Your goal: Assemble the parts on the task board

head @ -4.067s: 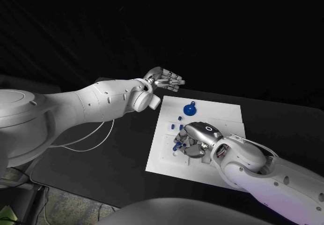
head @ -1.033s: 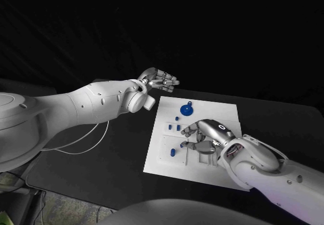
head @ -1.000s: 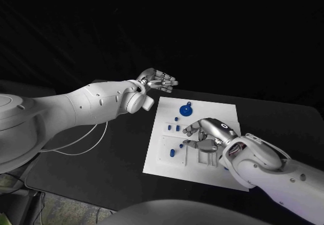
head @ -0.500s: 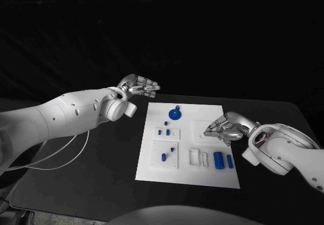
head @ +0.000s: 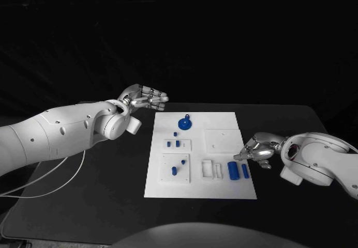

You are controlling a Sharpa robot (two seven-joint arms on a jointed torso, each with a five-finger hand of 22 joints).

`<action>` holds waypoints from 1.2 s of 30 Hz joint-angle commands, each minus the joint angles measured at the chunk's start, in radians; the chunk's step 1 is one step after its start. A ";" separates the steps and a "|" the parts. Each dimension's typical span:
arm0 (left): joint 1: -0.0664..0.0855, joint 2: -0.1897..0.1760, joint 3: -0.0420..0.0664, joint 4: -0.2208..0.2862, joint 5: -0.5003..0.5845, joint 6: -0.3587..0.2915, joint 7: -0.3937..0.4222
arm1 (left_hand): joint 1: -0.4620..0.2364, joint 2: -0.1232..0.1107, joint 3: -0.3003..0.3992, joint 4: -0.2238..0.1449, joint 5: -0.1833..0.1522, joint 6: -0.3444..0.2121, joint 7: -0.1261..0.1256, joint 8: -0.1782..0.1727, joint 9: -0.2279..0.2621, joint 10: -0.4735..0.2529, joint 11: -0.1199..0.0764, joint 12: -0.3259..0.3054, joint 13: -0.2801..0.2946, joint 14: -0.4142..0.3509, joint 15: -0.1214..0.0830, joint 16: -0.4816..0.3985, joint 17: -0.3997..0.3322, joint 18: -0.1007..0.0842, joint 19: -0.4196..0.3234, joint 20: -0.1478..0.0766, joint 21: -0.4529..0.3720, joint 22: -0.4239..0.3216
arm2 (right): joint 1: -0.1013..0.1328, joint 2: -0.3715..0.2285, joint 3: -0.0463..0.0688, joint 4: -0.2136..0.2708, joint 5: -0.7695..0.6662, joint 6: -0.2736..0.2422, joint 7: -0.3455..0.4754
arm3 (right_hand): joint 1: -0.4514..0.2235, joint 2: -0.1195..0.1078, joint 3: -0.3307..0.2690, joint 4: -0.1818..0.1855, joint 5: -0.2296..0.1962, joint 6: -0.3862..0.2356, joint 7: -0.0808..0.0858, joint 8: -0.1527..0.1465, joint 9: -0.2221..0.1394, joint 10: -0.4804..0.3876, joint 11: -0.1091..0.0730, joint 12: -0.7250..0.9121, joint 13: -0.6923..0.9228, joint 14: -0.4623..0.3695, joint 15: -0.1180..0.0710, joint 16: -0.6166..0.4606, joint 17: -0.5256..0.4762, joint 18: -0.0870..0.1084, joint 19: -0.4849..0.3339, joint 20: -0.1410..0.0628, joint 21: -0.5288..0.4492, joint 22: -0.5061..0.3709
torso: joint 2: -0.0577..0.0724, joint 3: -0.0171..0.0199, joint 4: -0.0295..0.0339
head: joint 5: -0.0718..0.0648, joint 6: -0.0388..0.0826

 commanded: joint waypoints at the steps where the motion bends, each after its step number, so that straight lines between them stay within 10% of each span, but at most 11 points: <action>1: 0.001 -0.003 -0.001 0.015 0.006 0.007 0.025 | -0.014 -0.010 -0.001 0.011 -0.003 0.003 -0.012 0.002 0.001 0.002 -0.006 -0.003 0.000 0.006 0.002 0.000 0.001 -0.017 -0.006 -0.001 0.000 -0.001 | 0.000 -0.003 -0.003 0.003 -0.011 0.083 -0.098 | -0.011 0.013 0.003 0.002 -0.007 -0.004 0.001 -0.002 0.000 0.009 0.000 0.002 0.009 0.008 0.001 0.005 0.008 -0.012 0.050 -0.002 0.012 0.007 | -0.005 -0.0026 -0.0024 | -0.008 -0.006; 4: 0.000 -0.008 -0.003 0.026 0.002 0.022 0.032 | -0.029 -0.023 -0.028 0.020 0.030 0.001 -0.021 0.002 0.001 -0.002 -0.014 -0.003 0.001 0.006 0.002 0.000 0.002 -0.018 -0.007 -0.001 0.000 -0.001 | 0.000 -0.002 -0.012 0.003 -0.015 0.107 -0.129 | -0.032 0.036 -0.005 -0.039 -0.007 -0.002 0.001 -0.002 -0.023 0.015 0.000 -0.014 0.029 0.011 0.001 0.000 0.027 -0.012 0.049 -0.002 0.017 0.017 | -0.007 -0.0047 -0.0031 | -0.013 -0.009; 13: -0.001 -0.023 -0.005 0.049 -0.038 0.099 0.050 | -0.038 -0.076 -0.044 0.062 0.011 -0.039 -0.038 0.000 0.000 -0.033 -0.030 -0.004 0.001 -0.004 0.009 0.000 0.003 -0.021 -0.028 0.005 -0.005 -0.001 | 0.000 0.016 -0.027 0.009 -0.016 0.119 -0.192 | -0.051 0.009 0.015 0.001 -0.035 -0.011 0.006 -0.002 -0.039 0.019 0.004 -0.021 0.040 0.015 0.004 -0.001 0.040 -0.010 0.052 0.000 0.036 0.029 | -0.006 -0.0057 -0.0015 | -0.021 -0.015; 36: -0.001 -0.021 -0.007 0.057 -0.046 0.120 0.046 | -0.041 -0.101 -0.039 0.118 0.010 -0.063 -0.036 0.000 -0.002 -0.048 -0.027 -0.005 0.000 -0.062 0.028 -0.001 -0.004 -0.019 -0.076 0.024 -0.010 -0.005 | 0.000 0.103 -0.066 -0.030 -0.100 0.061 -0.219 | -0.057 -0.078 0.006 0.072 -0.069 -0.055 0.020 -0.002 -0.050 0.015 0.013 -0.033 0.052 0.016 0.009 -0.004 0.051 -0.003 0.052 0.006 0.038 0.034 | -0.005 -0.0049 -0.0031 | -0.008 -0.028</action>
